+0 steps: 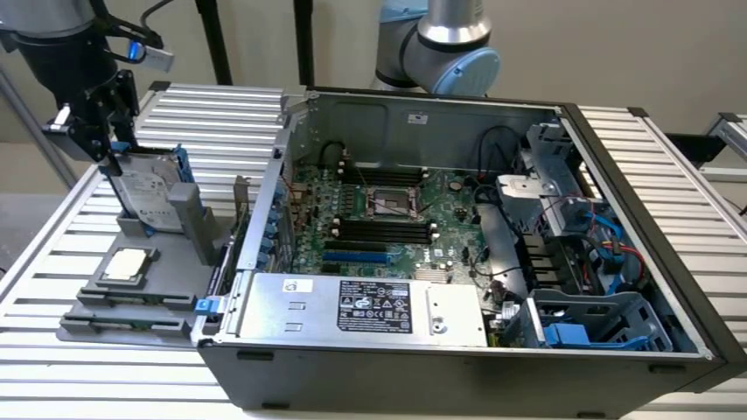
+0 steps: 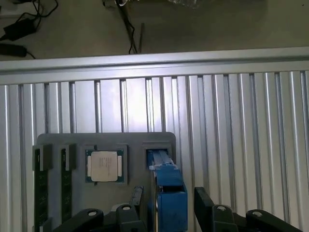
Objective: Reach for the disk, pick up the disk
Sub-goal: 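Pick up the disk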
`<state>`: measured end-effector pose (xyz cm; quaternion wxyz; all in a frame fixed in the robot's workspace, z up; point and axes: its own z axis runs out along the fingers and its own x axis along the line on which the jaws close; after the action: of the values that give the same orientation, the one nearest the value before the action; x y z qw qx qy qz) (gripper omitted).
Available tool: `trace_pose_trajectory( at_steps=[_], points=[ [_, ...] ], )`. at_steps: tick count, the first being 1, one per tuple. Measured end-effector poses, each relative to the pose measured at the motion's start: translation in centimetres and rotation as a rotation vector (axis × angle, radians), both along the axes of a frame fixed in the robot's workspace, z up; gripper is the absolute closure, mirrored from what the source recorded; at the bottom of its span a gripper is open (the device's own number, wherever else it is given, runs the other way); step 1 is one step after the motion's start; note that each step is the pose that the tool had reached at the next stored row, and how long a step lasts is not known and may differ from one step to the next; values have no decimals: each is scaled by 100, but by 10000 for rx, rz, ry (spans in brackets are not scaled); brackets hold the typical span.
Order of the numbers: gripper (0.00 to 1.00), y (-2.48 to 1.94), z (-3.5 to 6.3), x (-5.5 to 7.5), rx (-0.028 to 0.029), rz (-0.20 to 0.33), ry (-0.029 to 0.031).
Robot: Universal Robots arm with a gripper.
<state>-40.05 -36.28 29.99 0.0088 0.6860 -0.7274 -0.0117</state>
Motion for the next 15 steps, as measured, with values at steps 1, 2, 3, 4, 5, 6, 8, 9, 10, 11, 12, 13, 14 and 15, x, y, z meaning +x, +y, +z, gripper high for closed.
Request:
trace_pose_trajectory(
  at_steps=[1,2,3,4,5,6,8,9,10,11,12,13,14,15],
  points=[
    [46,0,-17,-1,0,13,0],
    [46,0,-34,-2,0,27,-1],
    [46,0,-44,-2,0,42,0],
    [46,0,-51,-2,0,56,-1],
    [46,0,-53,-2,-1,74,1],
    [46,0,-53,-3,-2,95,3],
    [46,0,-57,-5,0,131,-1],
    [46,0,-57,-6,0,142,0],
    [46,0,-60,-7,0,146,-2],
    [46,0,-63,-8,0,146,-3],
    [46,0,-67,-9,0,147,-10],
    [46,0,-70,-10,0,147,-13],
    [46,0,-74,-11,-1,147,-25],
    [46,1,-75,-11,-1,149,-46]
  ],
)
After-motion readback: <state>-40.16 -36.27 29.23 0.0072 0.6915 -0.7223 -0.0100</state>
